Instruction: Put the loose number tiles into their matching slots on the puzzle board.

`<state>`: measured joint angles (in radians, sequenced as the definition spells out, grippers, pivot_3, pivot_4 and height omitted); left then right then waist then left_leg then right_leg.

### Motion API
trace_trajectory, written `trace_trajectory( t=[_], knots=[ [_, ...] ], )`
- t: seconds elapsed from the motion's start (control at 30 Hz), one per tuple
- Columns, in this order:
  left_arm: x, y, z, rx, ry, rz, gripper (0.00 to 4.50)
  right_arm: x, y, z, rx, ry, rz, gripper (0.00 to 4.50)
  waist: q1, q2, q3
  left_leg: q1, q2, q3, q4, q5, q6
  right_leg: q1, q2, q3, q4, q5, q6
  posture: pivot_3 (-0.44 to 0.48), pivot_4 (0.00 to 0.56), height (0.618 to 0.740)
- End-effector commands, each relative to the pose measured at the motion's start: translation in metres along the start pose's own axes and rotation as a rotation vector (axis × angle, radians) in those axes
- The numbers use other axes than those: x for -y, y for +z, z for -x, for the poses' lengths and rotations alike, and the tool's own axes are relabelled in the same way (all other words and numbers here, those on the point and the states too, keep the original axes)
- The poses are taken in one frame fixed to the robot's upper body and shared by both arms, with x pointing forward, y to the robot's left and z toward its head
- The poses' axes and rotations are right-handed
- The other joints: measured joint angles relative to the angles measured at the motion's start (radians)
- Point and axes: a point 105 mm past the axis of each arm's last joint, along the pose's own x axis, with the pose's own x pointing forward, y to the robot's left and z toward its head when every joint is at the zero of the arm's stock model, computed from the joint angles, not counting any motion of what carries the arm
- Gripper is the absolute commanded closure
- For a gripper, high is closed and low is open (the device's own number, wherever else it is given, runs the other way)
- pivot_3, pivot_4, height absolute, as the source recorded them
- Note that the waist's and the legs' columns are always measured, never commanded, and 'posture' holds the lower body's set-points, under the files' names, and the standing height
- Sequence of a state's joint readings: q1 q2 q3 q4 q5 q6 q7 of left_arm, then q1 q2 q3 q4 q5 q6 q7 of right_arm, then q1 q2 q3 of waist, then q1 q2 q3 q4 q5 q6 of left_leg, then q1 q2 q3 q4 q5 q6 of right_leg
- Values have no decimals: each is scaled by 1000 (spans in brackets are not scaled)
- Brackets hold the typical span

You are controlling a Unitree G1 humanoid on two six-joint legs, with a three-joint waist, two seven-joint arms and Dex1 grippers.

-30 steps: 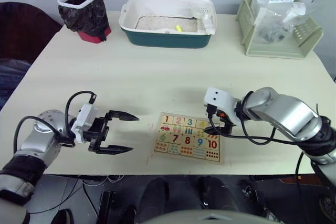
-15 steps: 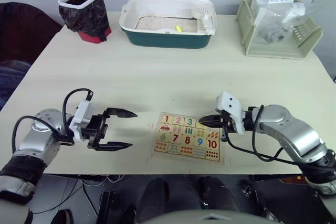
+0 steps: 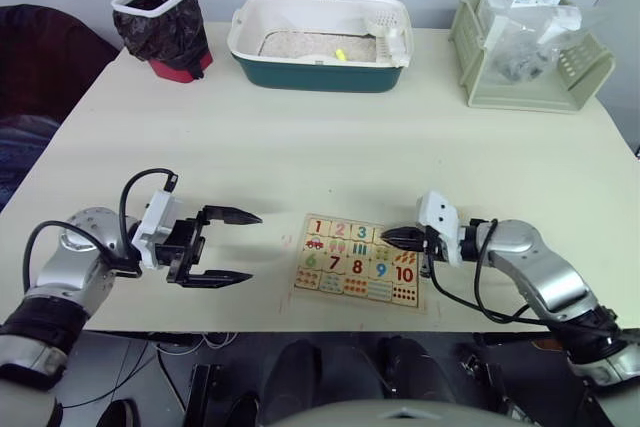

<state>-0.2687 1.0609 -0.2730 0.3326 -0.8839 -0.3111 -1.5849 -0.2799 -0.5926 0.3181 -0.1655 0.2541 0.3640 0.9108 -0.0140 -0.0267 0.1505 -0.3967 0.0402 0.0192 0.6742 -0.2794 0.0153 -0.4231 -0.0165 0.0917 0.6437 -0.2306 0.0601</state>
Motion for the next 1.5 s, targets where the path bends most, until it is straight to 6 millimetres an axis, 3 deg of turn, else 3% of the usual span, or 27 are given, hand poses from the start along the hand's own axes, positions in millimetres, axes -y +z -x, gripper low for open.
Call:
trace_trajectory(
  t=[0.03, 0.23, 0.4, 0.8, 0.9, 0.97, 1.03, 1.1, 1.17, 1.2, 1.5],
  knots=[
    [2, 5, 4, -8, -16, -21, 0, 0, -2, 1, 0, -11, 12, 4432, 0, 0, 0, 0, 0, 0, 0, 0, 0, 0, 0, 0, 0, 0, 0, 0, 150, 740],
    [0, 1, 8, 4, 41, 4, 0, 2, 12, 21, 113, -49, 17, 4432, 5, 0, 0, 0, 0, 0, 0, 0, 0, 0, 0, 0, 0, 0, 0, 0, 150, 740],
    [-9, -6, 11, -19, 198, 43, 0, 4, 15, 49, 174, -173, -18, 4432, 3, 0, 0, 0, 0, 0, 0, 0, 0, 0, 0, 0, 0, 0, 0, 0, 150, 740],
    [-13, -15, 9, 39, 486, 124, 0, -16, -17, 112, 215, -525, -75, 4432, -1, 0, 0, 7, 0, 0, 0, 0, 0, 8, 0, 1, 0, -1, -1, 0, 150, 740],
    [-11, -15, 10, 50, 536, 132, 0, -19, -26, 128, 213, -579, -105, 3689, 0, 0, 0, 13, 0, 1, 0, 0, 0, 13, 0, 1, 0, -2, -3, 0, 150, 740],
    [-9, -16, 10, 54, 562, 136, 0, -22, -31, 139, 215, -613, -121, 2669, 0, 0, 0, 14, 1, 1, 0, 0, 0, 14, 0, 2, 0, -3, -1, 0, 150, 740],
    [-9, -17, 12, 68, 597, 148, 0, -23, -35, 149, 226, -639, -137, 2023, 0, 0, 0, 15, 1, 1, 0, 0, 0, 14, 0, 2, 0, -5, 1, 0, 150, 740],
    [-7, -19, 15, 69, 618, 161, 0, -24, -41, 159, 227, -659, -143, 965, 0, 0, 0, 15, 1, 2, 0, 0, 0, 14, 0, 3, 0, -5, 1, 0, 150, 740],
    [-2, -24, 18, 46, 627, 170, 0, -28, -47, 168, 223, -661, -151, 262, -1, 0, 0, 15, 1, 2, 0, 0, 0, 14, 0, 3, 0, -5, 1, 0, 150, 740],
    [0, -26, 20, 43, 637, 179, 0, -29, -50, 171, 224, -660, -160, 62, -1, 0, 0, 15, 0, 3, 0, 0, 0, 14, -1, 4, 0, -5, 1, 0, 150, 740],
    [12, -32, 30, 25, 681, 209, 0, -34, -63, 183, 223, -612, -188, 62, -1, 0, 0, 16, 1, 3, -1, 0, 0, 14, -1, 4, 0, -5, 1, 0, 150, 740]
  ],
)
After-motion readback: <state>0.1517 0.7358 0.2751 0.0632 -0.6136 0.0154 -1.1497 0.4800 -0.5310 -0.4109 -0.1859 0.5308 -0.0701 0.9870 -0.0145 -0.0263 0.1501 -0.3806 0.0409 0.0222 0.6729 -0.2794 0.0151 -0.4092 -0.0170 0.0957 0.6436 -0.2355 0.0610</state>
